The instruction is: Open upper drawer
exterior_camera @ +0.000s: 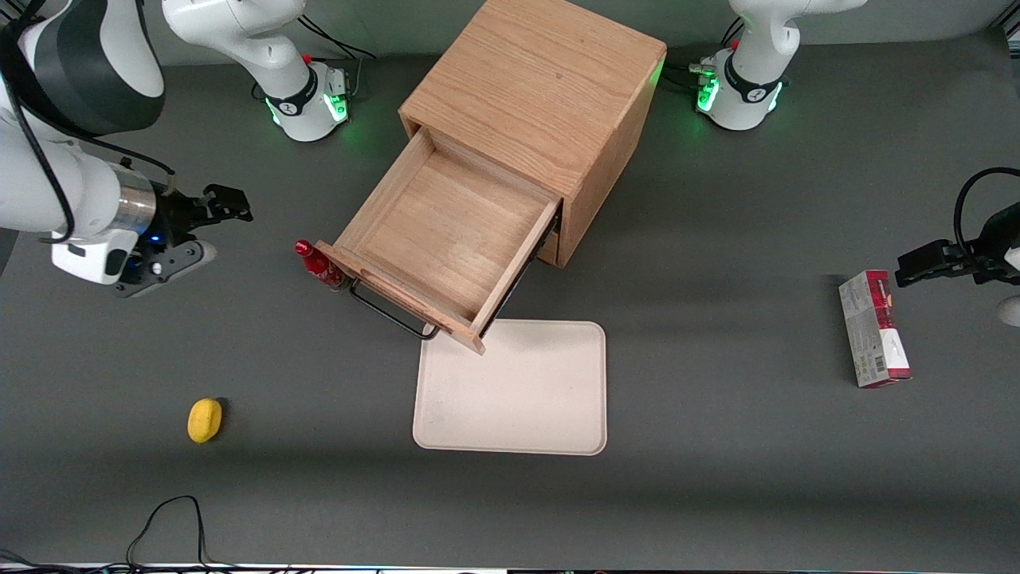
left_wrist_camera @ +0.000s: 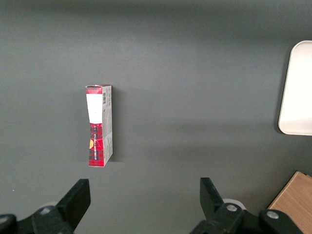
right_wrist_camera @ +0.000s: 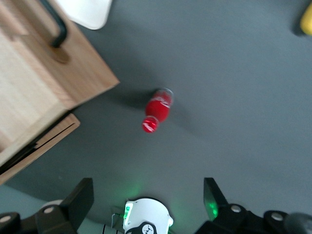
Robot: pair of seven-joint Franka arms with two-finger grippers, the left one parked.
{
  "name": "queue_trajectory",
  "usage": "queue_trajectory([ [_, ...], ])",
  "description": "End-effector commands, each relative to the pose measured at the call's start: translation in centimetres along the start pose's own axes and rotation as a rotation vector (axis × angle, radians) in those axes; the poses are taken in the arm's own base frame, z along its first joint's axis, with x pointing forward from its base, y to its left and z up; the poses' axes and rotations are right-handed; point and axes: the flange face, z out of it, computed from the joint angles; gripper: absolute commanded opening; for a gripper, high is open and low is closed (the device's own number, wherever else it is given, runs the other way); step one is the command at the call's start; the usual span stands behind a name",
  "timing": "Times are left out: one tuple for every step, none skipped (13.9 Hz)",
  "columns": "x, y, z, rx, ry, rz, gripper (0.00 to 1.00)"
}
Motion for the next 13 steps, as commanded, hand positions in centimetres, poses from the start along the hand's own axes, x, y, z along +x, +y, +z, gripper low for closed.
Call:
queue_trajectory([
  [-2.6, 1.8, -0.2, -0.014, 0.097, 0.079, 1.00],
  [-3.8, 2.1, 0.2, -0.010, 0.131, 0.086, 1.00],
  [-4.3, 2.2, 0.6, -0.010, 0.153, 0.088, 1.00],
  [-4.5, 2.2, 0.4, -0.012, 0.179, 0.097, 1.00],
  [-4.4, 2.1, 0.1, -0.013, 0.200, 0.156, 1.00],
  [-3.9, 1.5, -0.2, -0.025, 0.223, 0.207, 1.00],
  [-3.4, 0.5, 0.1, -0.057, 0.216, 0.202, 1.00],
  [-3.1, -0.1, 0.1, -0.075, 0.209, 0.194, 1.00],
  [-3.2, 0.8, -0.5, -0.074, 0.218, 0.206, 1.00],
  [-3.7, 2.2, -0.8, -0.069, 0.208, 0.225, 1.00],
  [-2.7, 1.3, -0.5, -0.076, 0.184, 0.205, 1.00],
  [-1.9, 1.5, -0.8, -0.080, 0.186, 0.209, 1.00],
  [-1.1, 1.9, -1.5, -0.080, 0.200, 0.215, 1.00],
])
